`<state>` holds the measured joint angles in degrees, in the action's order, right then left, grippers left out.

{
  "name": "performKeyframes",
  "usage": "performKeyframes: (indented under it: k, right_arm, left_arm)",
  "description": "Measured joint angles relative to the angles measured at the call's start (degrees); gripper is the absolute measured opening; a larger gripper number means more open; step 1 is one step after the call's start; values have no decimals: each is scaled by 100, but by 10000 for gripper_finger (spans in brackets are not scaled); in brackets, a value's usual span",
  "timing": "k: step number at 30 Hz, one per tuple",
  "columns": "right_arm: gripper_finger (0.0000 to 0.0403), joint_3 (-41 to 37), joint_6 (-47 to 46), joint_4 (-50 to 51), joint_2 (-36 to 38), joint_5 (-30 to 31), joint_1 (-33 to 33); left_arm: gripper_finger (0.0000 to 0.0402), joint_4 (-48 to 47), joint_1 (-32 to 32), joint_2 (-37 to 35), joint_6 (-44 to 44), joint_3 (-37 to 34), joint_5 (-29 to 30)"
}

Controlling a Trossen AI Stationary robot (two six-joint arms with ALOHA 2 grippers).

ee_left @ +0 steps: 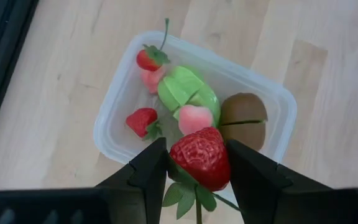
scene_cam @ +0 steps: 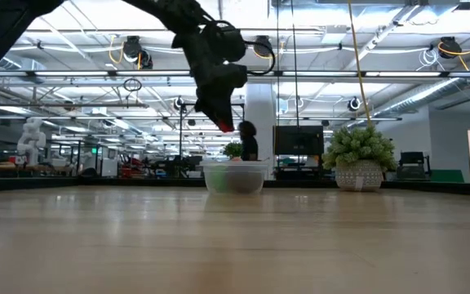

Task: Pick and placing Produce into tupperware
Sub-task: Put the strawberry into the transparent bin

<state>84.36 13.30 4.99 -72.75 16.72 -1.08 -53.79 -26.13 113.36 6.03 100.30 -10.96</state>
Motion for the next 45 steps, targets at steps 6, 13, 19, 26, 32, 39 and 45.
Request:
performKeyframes:
  k: [6, 13, 19, 26, 32, 39, 45]
  right_arm:
    - [201, 0, 2, 42, 0, -4, -2]
    - [201, 0, 4, 278, 0, -4, 0]
    - [201, 0, 96, 396, -2, -2, 0]
    - [201, 0, 111, 493, -2, -4, 0]
    - [201, 2, 114, 742, -2, -4, -2]
    - [201, 2, 141, 797, -2, -4, -2]
    - [201, 2, 155, 800, -2, -4, -2]
  left_arm:
    - [154, -469, 88, 355, 34, 430, 45]
    - [154, -470, 86, 653, 30, 432, 42]
    - [154, -312, 117, 793, 41, 436, -96]
    - [154, -88, 126, 940, 48, 436, -105]
    - [154, 82, -7, 964, -38, 436, -61]
    - [154, 104, -215, 962, -74, 436, -55]
    - [154, 131, -352, 1023, -75, 436, -67]
